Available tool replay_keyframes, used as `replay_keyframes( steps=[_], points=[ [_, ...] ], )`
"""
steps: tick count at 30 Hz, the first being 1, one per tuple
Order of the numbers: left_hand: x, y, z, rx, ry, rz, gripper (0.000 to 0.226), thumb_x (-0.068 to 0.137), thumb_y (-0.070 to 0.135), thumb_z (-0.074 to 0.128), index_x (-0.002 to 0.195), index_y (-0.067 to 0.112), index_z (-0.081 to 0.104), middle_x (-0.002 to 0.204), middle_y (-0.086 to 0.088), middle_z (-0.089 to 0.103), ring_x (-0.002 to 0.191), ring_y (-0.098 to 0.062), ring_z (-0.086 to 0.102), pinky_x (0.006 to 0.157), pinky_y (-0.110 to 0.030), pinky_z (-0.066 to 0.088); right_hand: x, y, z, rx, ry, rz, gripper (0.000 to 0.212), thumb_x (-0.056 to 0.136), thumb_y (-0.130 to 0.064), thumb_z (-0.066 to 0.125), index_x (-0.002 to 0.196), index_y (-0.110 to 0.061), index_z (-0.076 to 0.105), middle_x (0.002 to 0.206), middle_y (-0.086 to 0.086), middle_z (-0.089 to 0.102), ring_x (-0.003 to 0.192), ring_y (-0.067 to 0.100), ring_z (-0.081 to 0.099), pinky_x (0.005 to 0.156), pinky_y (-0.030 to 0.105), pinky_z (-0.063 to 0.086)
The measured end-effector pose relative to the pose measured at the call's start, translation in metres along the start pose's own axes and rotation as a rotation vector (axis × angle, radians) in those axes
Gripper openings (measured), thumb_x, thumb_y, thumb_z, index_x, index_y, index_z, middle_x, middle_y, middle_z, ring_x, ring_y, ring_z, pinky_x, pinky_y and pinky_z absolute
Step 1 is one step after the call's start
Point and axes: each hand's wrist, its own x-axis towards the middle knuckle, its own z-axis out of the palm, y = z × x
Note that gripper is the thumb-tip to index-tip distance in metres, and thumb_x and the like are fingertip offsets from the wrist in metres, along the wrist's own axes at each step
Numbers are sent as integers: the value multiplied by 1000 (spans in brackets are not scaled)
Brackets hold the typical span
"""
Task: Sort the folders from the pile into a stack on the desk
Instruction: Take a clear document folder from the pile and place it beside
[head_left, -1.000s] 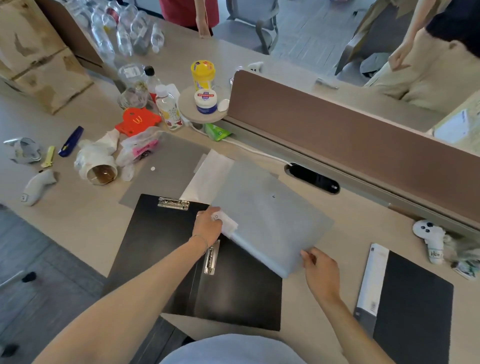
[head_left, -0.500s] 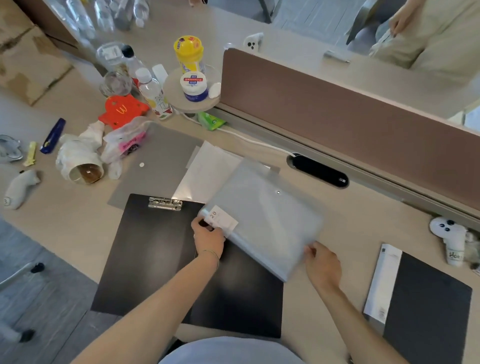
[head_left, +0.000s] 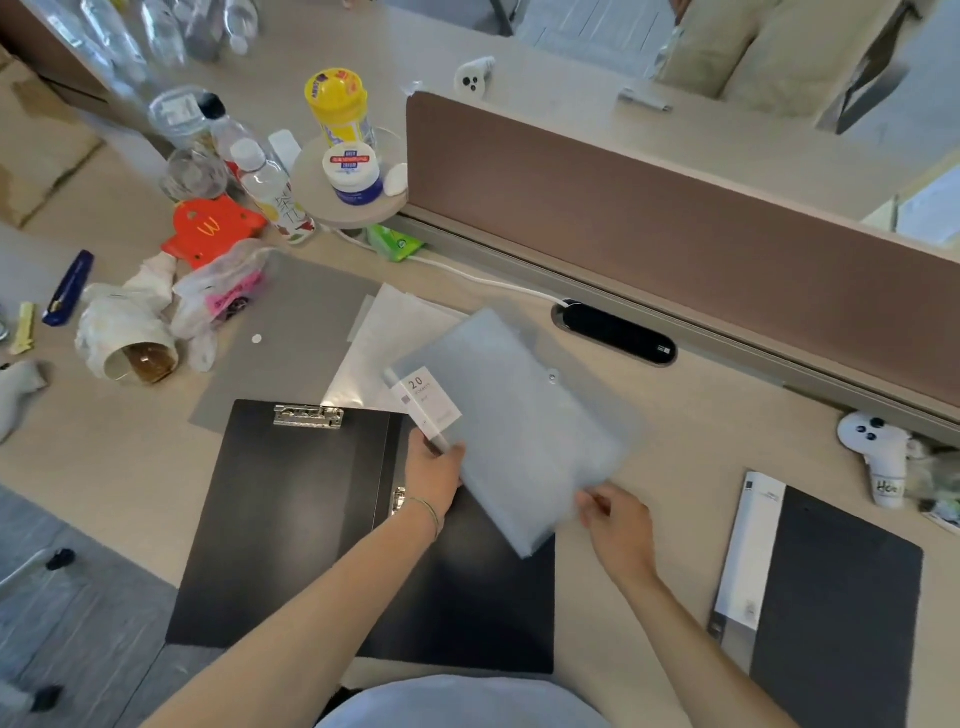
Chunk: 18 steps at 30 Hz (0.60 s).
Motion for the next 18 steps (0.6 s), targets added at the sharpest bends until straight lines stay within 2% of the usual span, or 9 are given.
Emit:
replay_keyframes(
  steps=[1, 3, 5, 7, 10, 12, 15, 18],
  points=[
    [-1, 3, -1, 11, -3, 23, 29, 88, 9, 66, 109, 25, 54, 116, -11, 67, 109, -31, 67, 94, -55, 57, -2, -1, -1, 63, 11, -13, 11, 88, -16, 70, 91, -26, 74, 74, -10, 69, 75, 14, 68, 69, 23, 44],
    [-2, 10, -3, 34, -19, 70, 31, 83, 14, 67, 105, 33, 55, 117, -9, 68, 111, -30, 67, 98, -55, 54, -6, -5, -4, 261, 32, 15, 40, 83, -3, 71, 113, -29, 71, 78, -2, 71, 75, 12, 68, 74, 20, 49],
    [-5, 19, -6, 53, -55, 120, 34, 79, 15, 66, 105, 35, 56, 118, -8, 68, 112, -30, 66, 98, -57, 53, -9, -9, -11, 547, 48, 114, 55, 78, 11, 65, 120, -25, 68, 86, 5, 71, 78, 14, 67, 79, 26, 53],
    [-10, 29, -10, 72, -88, 165, 35, 75, 15, 65, 102, 34, 57, 115, -12, 67, 112, -35, 65, 97, -62, 52, -11, -14, -21, 815, 71, 215, 52, 79, 18, 59, 118, -16, 68, 94, 10, 71, 86, 21, 68, 79, 34, 55],
    [-21, 45, -18, 109, -143, 227, 39, 74, 15, 64, 109, 32, 57, 116, -15, 67, 113, -36, 65, 97, -61, 52, -15, -21, -38, 1010, 102, 279, 29, 86, 10, 58, 104, -9, 70, 104, 15, 75, 93, 30, 70, 80, 38, 55],
    [-30, 53, -25, 123, -185, 266, 40, 77, 15, 63, 113, 33, 55, 118, -12, 67, 114, -33, 65, 97, -58, 53, -15, -20, -46, 1092, 54, 315, 21, 90, 2, 59, 107, -7, 69, 106, 17, 75, 92, 29, 72, 87, 41, 54],
    [-46, 64, -32, 141, -194, 324, 37, 83, 10, 60, 108, 38, 53, 117, -9, 67, 112, -33, 65, 95, -54, 54, -21, -18, -58, 1188, -120, 330, 21, 96, -15, 56, 112, -8, 68, 114, 16, 73, 93, 26, 72, 92, 42, 51],
    [-64, 78, -37, 133, -211, 386, 38, 94, -3, 53, 112, 30, 51, 117, -6, 64, 106, -24, 64, 86, -35, 55, -34, -18, -74, 1282, -253, 305, 34, 99, -34, 51, 108, -7, 69, 110, 14, 75, 98, 28, 73, 94, 44, 48]
  ],
)
